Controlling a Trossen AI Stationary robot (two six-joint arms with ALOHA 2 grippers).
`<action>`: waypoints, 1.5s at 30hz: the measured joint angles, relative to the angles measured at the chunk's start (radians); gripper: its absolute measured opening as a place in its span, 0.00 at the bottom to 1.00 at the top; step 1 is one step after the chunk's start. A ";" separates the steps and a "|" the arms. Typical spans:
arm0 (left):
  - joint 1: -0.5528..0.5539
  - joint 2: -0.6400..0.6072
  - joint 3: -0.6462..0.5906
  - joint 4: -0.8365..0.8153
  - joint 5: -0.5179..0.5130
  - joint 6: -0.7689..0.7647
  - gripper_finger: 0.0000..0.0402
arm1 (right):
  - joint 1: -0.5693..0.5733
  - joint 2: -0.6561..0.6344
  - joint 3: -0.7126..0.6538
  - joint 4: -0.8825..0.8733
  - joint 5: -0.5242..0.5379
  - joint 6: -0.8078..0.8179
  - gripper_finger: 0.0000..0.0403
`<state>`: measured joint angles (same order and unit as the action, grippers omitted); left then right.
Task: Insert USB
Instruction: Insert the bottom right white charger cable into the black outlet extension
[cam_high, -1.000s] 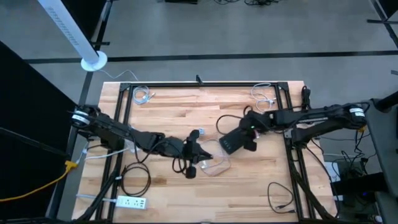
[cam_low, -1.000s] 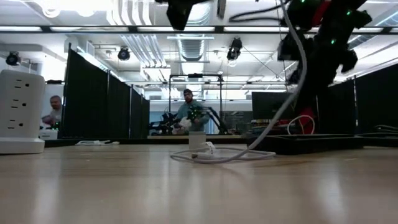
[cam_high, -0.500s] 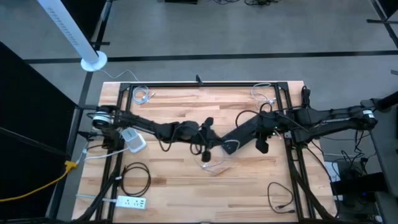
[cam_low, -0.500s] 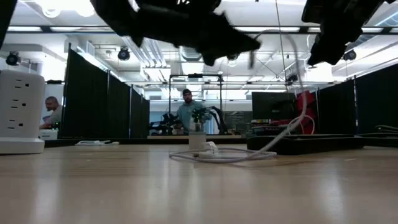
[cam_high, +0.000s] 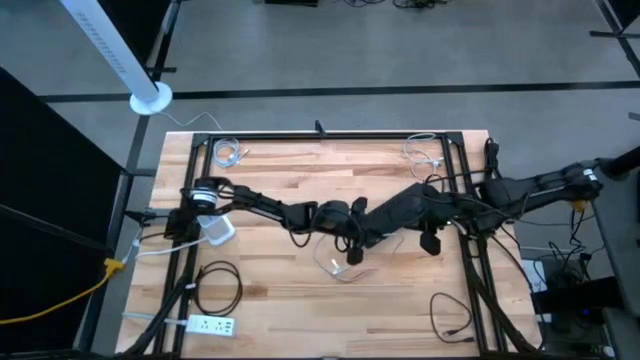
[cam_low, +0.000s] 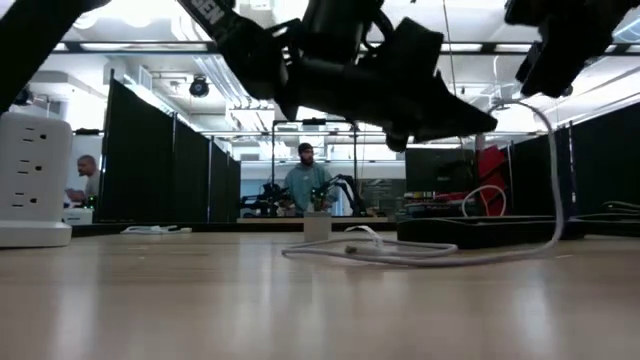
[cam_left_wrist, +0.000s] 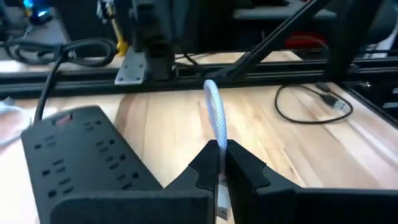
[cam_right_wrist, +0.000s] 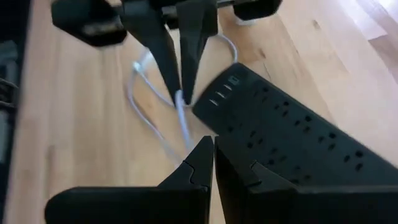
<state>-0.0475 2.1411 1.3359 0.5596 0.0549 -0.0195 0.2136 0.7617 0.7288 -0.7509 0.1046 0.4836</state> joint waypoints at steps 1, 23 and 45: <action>-0.004 -0.008 -0.009 0.001 -0.040 -0.014 0.00 | 0.019 -0.012 0.000 0.003 0.016 0.033 0.00; 0.103 -0.027 -0.042 -0.021 0.330 0.232 0.00 | 0.151 0.172 -0.002 0.139 0.131 0.174 0.00; 0.174 0.134 -0.064 0.242 0.588 0.288 0.00 | 0.151 0.188 -0.003 0.168 0.124 0.330 0.00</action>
<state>0.1261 2.2749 1.2715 0.8011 0.6424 0.2689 0.3645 0.9500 0.7261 -0.5833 0.2281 0.8133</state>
